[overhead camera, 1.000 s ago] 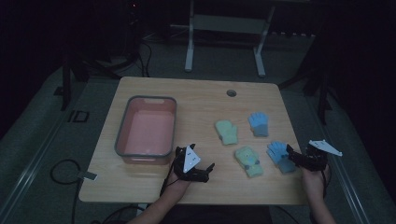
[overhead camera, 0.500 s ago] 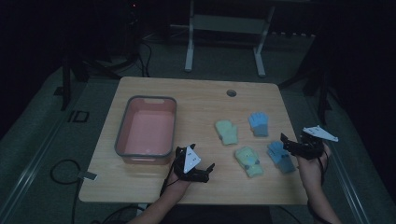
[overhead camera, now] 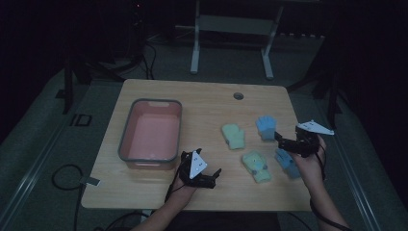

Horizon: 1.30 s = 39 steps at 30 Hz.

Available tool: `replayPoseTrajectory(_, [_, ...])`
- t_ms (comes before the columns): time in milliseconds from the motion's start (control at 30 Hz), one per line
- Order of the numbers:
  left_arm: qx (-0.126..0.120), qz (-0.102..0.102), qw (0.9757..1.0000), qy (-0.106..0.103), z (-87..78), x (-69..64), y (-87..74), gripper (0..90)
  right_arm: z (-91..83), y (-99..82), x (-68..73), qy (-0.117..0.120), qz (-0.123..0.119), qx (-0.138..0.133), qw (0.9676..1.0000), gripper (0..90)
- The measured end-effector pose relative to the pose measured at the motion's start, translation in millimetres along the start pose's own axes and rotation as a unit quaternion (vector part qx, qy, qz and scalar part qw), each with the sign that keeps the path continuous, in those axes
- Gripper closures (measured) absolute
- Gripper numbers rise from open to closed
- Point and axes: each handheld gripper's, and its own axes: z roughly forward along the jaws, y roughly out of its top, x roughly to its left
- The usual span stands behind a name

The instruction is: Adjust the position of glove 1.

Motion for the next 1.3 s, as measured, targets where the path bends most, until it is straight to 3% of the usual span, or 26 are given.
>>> replayPoseTrajectory(33, [0.000, 0.000, 1.0000, 0.000, 0.1, 0.0, 0.0, 1.1, 2.8, 3.2, 5.1, 0.014, -0.006, -0.005, 0.9999, 14.8])
replayPoseTrajectory(233, [0.000, 0.002, 1.0000, 0.000, 0.1, -0.1, 0.1, 1.1, 14.1, 8.6, 15.5, 0.045, -0.029, -0.005, 0.9985, 25.7])
replayPoseTrajectory(267, [0.001, 0.001, 1.0000, 0.000, 0.1, -0.1, 0.1, 1.1, 19.0, 9.6, 19.5, 0.058, -0.036, -0.006, 0.9976, 31.3])
replayPoseTrajectory(467, [0.000, 0.001, 1.0000, 0.000, 0.1, -0.3, 0.0, 1.1, 34.9, 12.3, 29.0, 0.090, -0.043, 0.009, 0.9950, 36.3])
replayPoseTrajectory(800, [0.000, 0.002, 1.0000, -0.001, 0.1, -0.3, 0.0, 1.1, 61.8, 17.2, 45.9, 0.125, -0.063, 0.030, 0.9897, 47.8])
replayPoseTrajectory(1300, [0.000, 0.003, 1.0000, -0.001, 0.0, -0.6, 0.0, 1.1, 103.7, 15.7, 57.0, 0.161, -0.070, 0.061, 0.9826, 54.2])
